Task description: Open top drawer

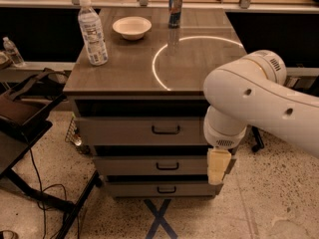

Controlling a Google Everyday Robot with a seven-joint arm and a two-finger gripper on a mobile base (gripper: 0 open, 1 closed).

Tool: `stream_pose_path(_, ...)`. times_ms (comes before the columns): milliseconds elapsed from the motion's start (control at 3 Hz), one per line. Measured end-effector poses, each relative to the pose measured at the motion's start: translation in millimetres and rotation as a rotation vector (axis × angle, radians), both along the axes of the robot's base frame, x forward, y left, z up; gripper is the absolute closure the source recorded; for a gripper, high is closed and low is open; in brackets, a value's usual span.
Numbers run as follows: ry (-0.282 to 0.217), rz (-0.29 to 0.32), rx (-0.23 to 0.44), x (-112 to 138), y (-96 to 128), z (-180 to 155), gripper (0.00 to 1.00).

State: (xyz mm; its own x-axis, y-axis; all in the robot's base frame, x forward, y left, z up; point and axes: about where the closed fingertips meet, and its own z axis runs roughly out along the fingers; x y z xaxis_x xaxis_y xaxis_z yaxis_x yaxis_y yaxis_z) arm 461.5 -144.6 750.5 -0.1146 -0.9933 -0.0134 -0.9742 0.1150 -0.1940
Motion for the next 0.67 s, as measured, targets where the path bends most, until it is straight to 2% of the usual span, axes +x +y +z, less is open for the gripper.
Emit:
stream_pose_path(333, 0.003, 0.007, -0.004, 2.7, 4.5, -3.0, 0.00)
stream_pose_path(667, 0.021, 0.067, -0.035, 25.7, 41.6, -31.5, 0.00)
